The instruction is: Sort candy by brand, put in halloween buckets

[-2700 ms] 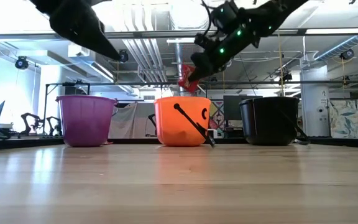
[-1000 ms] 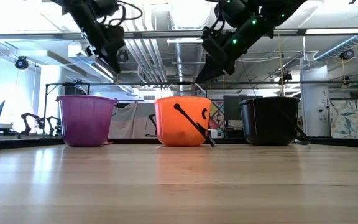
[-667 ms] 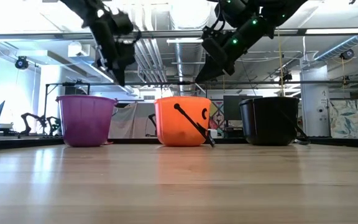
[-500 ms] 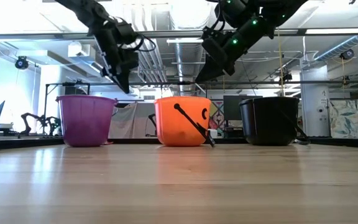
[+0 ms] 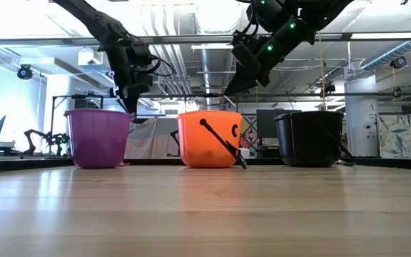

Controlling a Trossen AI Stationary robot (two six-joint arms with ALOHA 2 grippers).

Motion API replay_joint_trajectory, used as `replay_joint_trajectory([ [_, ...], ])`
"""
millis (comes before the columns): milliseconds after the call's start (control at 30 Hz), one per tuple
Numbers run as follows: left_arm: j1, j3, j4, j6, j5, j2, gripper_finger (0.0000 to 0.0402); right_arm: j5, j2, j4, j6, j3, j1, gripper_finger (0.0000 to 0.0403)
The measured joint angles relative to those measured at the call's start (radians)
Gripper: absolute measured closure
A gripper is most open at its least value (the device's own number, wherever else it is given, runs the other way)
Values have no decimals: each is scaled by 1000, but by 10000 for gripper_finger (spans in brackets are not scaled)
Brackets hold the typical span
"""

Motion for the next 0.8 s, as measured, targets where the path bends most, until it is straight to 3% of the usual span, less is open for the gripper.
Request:
replay_joint_trajectory([
  [300, -1, -18, -6, 1, 1, 24, 402, 0, 0, -6, -2, 0, 0, 390],
  [800, -31, -16, -188, -6, 3, 11, 401, 0, 0, -30, 4, 0, 0, 390],
])
